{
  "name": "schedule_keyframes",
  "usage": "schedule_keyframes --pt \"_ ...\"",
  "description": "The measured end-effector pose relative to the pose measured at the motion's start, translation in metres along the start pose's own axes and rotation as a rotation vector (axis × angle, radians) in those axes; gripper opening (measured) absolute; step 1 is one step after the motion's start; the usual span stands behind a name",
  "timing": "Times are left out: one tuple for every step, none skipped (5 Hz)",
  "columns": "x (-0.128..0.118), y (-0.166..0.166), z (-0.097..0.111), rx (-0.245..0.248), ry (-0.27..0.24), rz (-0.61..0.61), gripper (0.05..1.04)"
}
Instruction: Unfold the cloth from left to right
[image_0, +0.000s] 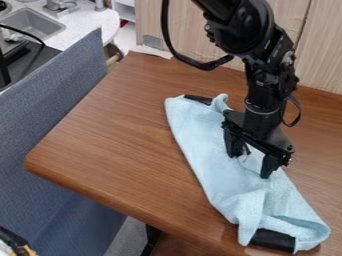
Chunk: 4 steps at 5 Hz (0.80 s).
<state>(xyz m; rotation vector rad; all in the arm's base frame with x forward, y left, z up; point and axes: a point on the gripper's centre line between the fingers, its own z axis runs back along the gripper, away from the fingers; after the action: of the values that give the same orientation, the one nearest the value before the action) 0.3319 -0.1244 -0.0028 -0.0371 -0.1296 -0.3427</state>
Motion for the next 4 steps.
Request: schedule_keyframes --pt "-0.0007 0.0014 -0.0076 0.008 0.028 0.005 0.688" --pt "-0.0013 0.0031 -0.0086 0.016 0.027 0.015 0.393" --pt "-0.0014 0.0028 -0.0088 0.018 0.026 0.011 0.181" --pt "-0.0049 0.0029 -0.0071 0.017 0.023 0.008 0.072"
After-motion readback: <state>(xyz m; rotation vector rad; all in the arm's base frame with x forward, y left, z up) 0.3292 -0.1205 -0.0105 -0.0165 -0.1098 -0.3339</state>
